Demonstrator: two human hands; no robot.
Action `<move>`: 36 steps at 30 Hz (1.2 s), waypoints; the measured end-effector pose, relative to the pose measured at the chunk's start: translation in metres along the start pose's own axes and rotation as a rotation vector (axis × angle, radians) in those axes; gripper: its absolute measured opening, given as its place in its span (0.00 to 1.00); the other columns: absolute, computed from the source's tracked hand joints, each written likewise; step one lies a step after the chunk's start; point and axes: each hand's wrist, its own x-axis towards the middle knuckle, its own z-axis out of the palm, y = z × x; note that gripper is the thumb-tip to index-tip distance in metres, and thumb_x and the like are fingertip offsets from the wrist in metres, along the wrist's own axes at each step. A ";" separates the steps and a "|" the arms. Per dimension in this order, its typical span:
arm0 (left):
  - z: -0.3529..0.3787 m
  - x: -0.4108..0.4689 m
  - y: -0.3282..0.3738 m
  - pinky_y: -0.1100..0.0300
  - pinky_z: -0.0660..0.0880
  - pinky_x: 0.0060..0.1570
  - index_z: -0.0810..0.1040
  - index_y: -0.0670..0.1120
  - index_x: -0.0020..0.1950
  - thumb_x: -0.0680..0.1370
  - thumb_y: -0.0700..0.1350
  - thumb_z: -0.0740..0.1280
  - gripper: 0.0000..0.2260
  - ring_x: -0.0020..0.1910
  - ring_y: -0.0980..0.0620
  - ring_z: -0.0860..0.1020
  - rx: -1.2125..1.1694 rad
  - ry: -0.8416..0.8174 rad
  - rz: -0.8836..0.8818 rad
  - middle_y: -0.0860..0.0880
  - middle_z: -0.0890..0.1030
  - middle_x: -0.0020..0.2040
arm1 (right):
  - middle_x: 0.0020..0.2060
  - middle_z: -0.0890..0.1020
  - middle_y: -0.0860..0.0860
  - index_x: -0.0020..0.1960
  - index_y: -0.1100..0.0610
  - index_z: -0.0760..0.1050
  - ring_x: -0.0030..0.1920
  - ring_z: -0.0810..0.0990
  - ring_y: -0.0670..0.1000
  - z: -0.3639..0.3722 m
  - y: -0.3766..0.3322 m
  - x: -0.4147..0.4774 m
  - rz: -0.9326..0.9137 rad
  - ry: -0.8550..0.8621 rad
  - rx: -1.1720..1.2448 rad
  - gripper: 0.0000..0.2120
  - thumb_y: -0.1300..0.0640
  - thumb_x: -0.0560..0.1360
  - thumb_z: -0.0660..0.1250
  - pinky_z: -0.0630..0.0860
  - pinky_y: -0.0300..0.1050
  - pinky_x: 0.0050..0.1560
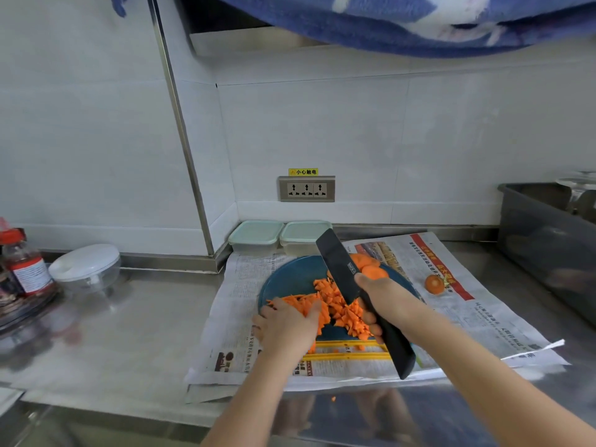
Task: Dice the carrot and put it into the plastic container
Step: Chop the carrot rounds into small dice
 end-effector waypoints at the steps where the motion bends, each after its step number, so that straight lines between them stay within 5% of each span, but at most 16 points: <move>1: 0.006 -0.004 0.009 0.43 0.54 0.72 0.46 0.40 0.78 0.75 0.70 0.52 0.43 0.74 0.37 0.53 -0.016 -0.002 -0.011 0.37 0.53 0.76 | 0.23 0.72 0.53 0.32 0.59 0.69 0.22 0.68 0.52 0.000 0.003 -0.001 -0.011 -0.003 0.007 0.25 0.44 0.81 0.54 0.69 0.40 0.26; 5: 0.031 -0.005 0.025 0.42 0.43 0.73 0.43 0.45 0.78 0.76 0.68 0.52 0.41 0.76 0.35 0.46 0.019 0.116 0.024 0.34 0.47 0.77 | 0.22 0.72 0.54 0.32 0.60 0.69 0.21 0.68 0.52 -0.004 0.012 -0.003 -0.073 -0.014 0.021 0.25 0.46 0.81 0.53 0.70 0.42 0.25; 11: 0.038 0.007 0.027 0.39 0.44 0.72 0.57 0.49 0.76 0.79 0.62 0.52 0.29 0.75 0.36 0.51 0.051 0.210 0.009 0.38 0.55 0.76 | 0.20 0.72 0.52 0.33 0.60 0.69 0.19 0.69 0.51 -0.015 0.024 -0.003 -0.100 -0.030 0.026 0.24 0.46 0.82 0.52 0.71 0.41 0.24; 18: 0.037 0.021 0.033 0.35 0.42 0.71 0.61 0.48 0.74 0.74 0.64 0.61 0.34 0.75 0.34 0.49 0.023 0.190 -0.037 0.39 0.56 0.76 | 0.22 0.73 0.53 0.34 0.60 0.69 0.20 0.69 0.51 -0.010 0.026 0.007 -0.150 -0.041 0.020 0.24 0.46 0.82 0.52 0.71 0.41 0.25; 21: 0.038 0.025 0.035 0.33 0.40 0.69 0.59 0.48 0.75 0.74 0.65 0.61 0.35 0.75 0.33 0.46 0.045 0.176 -0.030 0.38 0.54 0.77 | 0.24 0.73 0.53 0.34 0.59 0.70 0.22 0.70 0.49 -0.009 0.027 0.014 -0.174 -0.001 -0.035 0.24 0.45 0.81 0.52 0.71 0.44 0.32; 26: 0.038 0.029 0.029 0.32 0.41 0.69 0.60 0.49 0.74 0.73 0.66 0.62 0.35 0.74 0.36 0.53 0.070 0.176 -0.002 0.40 0.57 0.75 | 0.26 0.73 0.53 0.35 0.59 0.69 0.24 0.70 0.49 -0.006 0.028 0.020 -0.173 0.004 -0.065 0.23 0.45 0.81 0.52 0.71 0.48 0.36; 32: 0.038 0.031 0.024 0.33 0.41 0.69 0.64 0.51 0.72 0.75 0.67 0.58 0.31 0.73 0.39 0.56 0.029 0.222 0.040 0.43 0.61 0.74 | 0.24 0.73 0.53 0.35 0.59 0.70 0.21 0.70 0.49 -0.010 0.026 0.022 -0.153 -0.013 -0.051 0.24 0.44 0.81 0.52 0.72 0.45 0.31; 36: 0.036 0.031 0.024 0.34 0.43 0.70 0.56 0.49 0.76 0.73 0.66 0.62 0.37 0.73 0.40 0.57 -0.012 0.244 0.020 0.43 0.61 0.74 | 0.23 0.73 0.53 0.34 0.59 0.70 0.21 0.70 0.49 -0.010 0.025 0.021 -0.156 -0.014 -0.050 0.25 0.45 0.81 0.52 0.72 0.43 0.30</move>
